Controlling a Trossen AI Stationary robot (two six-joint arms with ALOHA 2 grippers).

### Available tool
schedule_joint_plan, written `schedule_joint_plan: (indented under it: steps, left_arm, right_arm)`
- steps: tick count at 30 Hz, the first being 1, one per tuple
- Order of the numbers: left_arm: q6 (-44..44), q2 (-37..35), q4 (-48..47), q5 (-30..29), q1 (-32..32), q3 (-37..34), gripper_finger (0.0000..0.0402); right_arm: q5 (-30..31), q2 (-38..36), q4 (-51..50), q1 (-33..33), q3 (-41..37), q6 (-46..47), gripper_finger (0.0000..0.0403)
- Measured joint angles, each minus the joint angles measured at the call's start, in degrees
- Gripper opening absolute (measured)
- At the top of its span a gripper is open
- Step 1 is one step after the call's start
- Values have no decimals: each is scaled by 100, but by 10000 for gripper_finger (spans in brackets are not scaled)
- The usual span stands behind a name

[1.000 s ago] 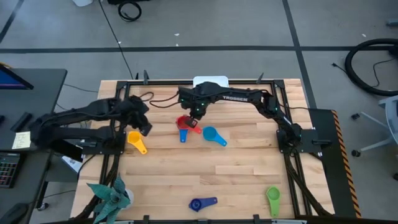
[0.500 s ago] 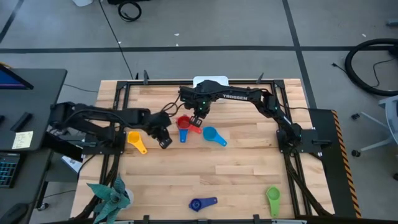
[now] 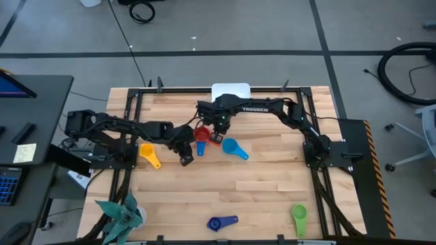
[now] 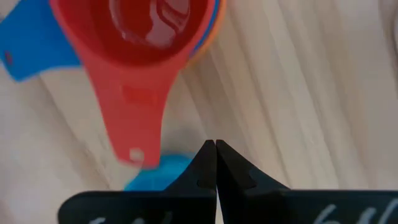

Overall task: Nest measuring cups in basket
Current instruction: Stack the red measuring cup on the blue measuring cup

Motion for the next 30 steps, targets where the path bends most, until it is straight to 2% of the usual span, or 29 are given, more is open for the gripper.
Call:
schedule_joint_plan:
  steps: [8,14,18,24,30]
  left_arm:
    - [660,-3,350,25,273,2,4]
    - [946,72,242,52,466,7,5]
    - [1118,359,277,102,473,4,5]
    - [1229,961,890,553,469,7,5]
    - [1228,1142,1317,655,369,4,6]
  right_arm:
    - [-587,-2,965,-6,-558,71,1]
    - [-610,-2,1050,72,-604,147,1]
    - [-690,-2,1132,106,-604,251,1]
    - [-910,-2,1460,181,-606,468,1]
    - [-1114,-2,1611,229,-606,558,1]
